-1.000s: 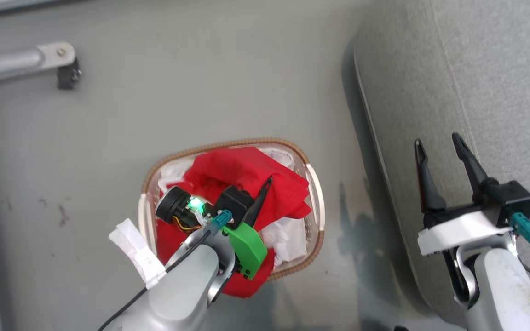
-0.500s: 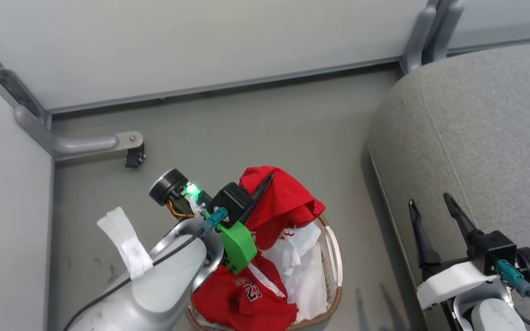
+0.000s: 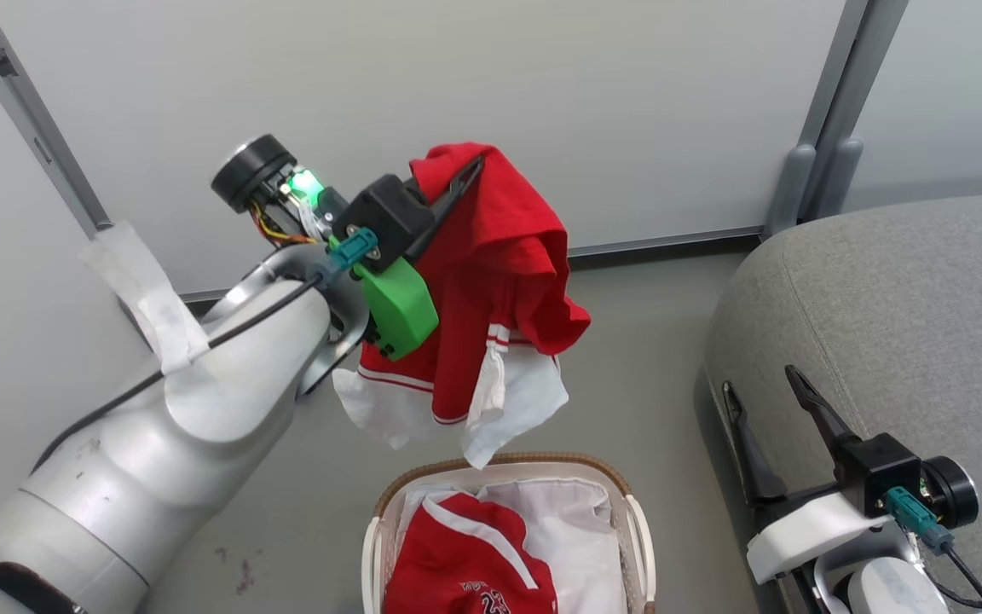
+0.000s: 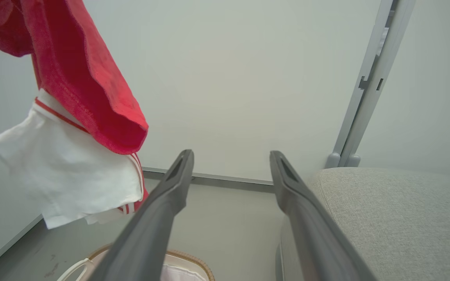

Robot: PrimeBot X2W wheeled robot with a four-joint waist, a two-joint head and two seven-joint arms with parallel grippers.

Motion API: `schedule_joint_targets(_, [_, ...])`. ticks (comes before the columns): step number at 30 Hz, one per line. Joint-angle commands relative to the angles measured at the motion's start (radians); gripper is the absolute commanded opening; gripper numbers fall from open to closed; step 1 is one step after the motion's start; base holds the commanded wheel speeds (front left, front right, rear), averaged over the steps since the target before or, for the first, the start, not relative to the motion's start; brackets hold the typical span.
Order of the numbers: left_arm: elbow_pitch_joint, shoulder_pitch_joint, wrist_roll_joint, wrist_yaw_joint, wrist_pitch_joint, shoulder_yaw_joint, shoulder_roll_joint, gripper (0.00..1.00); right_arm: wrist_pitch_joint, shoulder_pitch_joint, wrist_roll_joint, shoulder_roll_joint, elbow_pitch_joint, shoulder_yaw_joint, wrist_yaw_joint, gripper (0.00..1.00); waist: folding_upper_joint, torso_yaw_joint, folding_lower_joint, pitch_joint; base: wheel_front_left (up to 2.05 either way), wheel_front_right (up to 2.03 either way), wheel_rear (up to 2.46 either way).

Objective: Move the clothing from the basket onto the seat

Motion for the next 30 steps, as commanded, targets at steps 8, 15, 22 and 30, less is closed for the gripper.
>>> schedule_joint_targets(8, [0.047, -0.122, -0.035, -0.003, -0.011, -0.021, -0.008, 0.00, -0.002, -0.048, -0.010, -0.004, 0.017, 0.072, 0.000, 1.00, 0.0000, 0.004, 0.0001, -0.021, 0.00, 0.00, 0.00])
schedule_joint_targets(15, [0.082, -0.178, -0.063, -0.003, -0.017, -0.058, -0.039, 0.00, -0.002, -0.117, 0.013, -0.004, 0.025, 0.162, 0.000, 1.00, 0.0000, 0.010, 0.0001, -0.019, 0.00, 0.00, 0.00])
schedule_joint_targets(22, [0.107, -0.206, -0.083, -0.003, -0.021, -0.100, -0.081, 0.00, -0.002, -0.213, 0.084, -0.004, 0.031, 0.282, 0.000, 1.00, 0.0000, 0.023, 0.0001, -0.016, 0.00, 0.00, 0.00])
schedule_joint_targets(30, [0.111, -0.232, -0.104, -0.003, -0.022, -0.151, -0.133, 0.00, -0.001, -0.309, 0.121, -0.004, 0.100, 0.323, 0.000, 1.00, 0.0000, 0.050, 0.0001, -0.015, 0.00, 0.00, 0.00])
